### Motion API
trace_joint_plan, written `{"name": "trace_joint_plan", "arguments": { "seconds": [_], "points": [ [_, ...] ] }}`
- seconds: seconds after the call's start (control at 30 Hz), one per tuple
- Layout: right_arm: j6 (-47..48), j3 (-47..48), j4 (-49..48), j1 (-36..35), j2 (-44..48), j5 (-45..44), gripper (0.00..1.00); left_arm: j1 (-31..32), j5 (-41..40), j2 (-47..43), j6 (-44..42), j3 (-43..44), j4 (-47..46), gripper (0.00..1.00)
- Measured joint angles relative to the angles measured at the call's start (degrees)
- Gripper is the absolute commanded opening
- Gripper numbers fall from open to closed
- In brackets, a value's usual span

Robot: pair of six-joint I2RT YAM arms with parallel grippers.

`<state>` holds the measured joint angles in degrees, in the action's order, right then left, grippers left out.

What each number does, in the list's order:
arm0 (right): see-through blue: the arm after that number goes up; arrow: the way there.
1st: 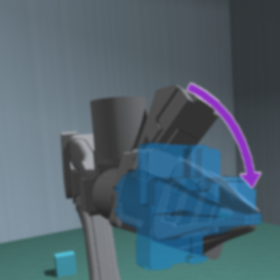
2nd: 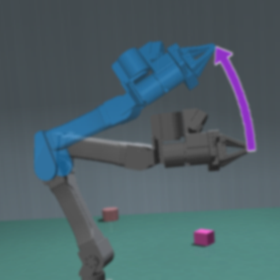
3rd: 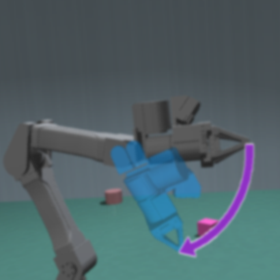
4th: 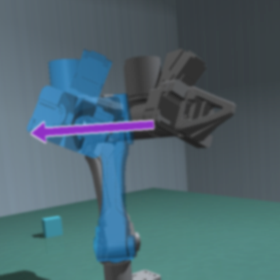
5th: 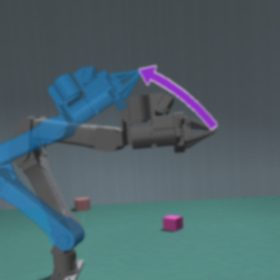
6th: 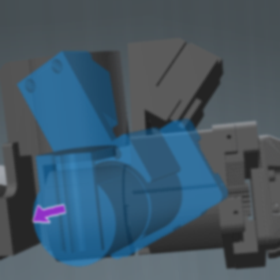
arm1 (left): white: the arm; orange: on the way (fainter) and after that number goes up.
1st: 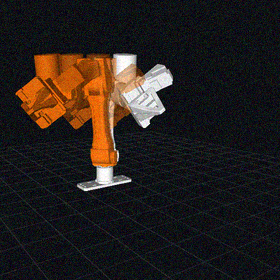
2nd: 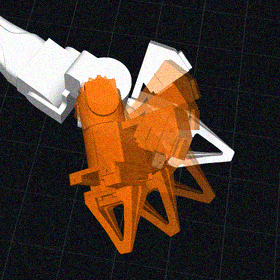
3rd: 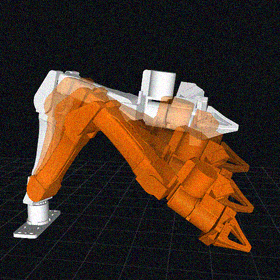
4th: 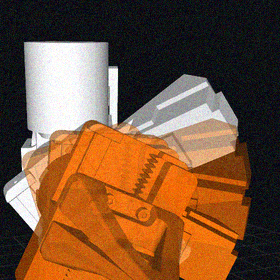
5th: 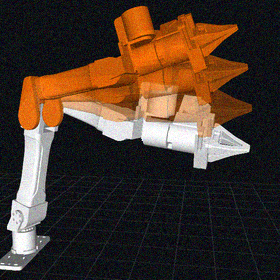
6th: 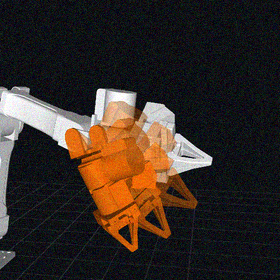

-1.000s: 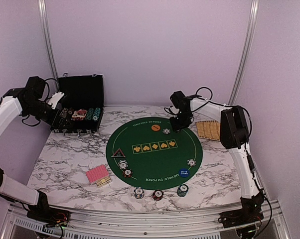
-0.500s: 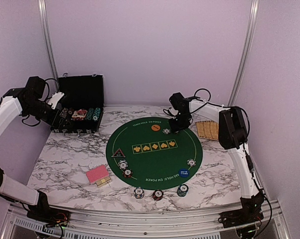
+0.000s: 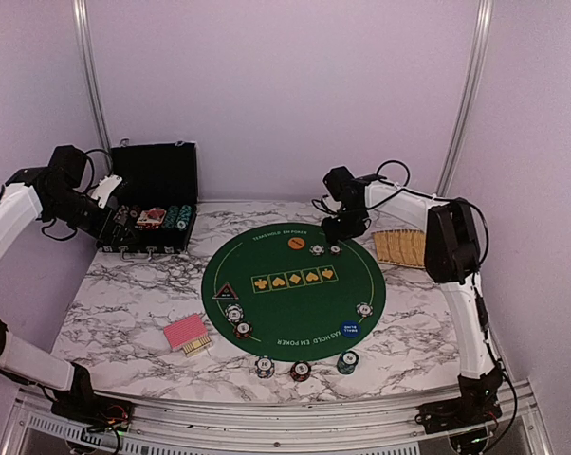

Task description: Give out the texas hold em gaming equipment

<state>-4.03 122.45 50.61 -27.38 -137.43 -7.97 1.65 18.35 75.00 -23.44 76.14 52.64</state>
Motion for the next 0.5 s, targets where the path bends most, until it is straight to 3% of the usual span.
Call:
{"name": "trace_joint_plan", "arguments": {
  "seconds": [0.13, 0.3, 0.5],
  "points": [
    [0.2, -11.1, -0.9, -4.4, 11.0, -1.6, 0.71, 0.0, 0.0, -0.1, 0.0, 0.0, 0.0, 0.99],
    [-0.4, -24.2, -2.3, -16.6, 25.5, -1.6, 0.80, 0.0, 0.0, -0.1, 0.0, 0.0, 0.1, 0.99],
    [-3.2, -34.4, -2.3, -32.8, 31.2, 1.3, 0.85, 0.0, 0.0, -0.2, 0.0, 0.0, 0.2, 0.99]
  ]
}}
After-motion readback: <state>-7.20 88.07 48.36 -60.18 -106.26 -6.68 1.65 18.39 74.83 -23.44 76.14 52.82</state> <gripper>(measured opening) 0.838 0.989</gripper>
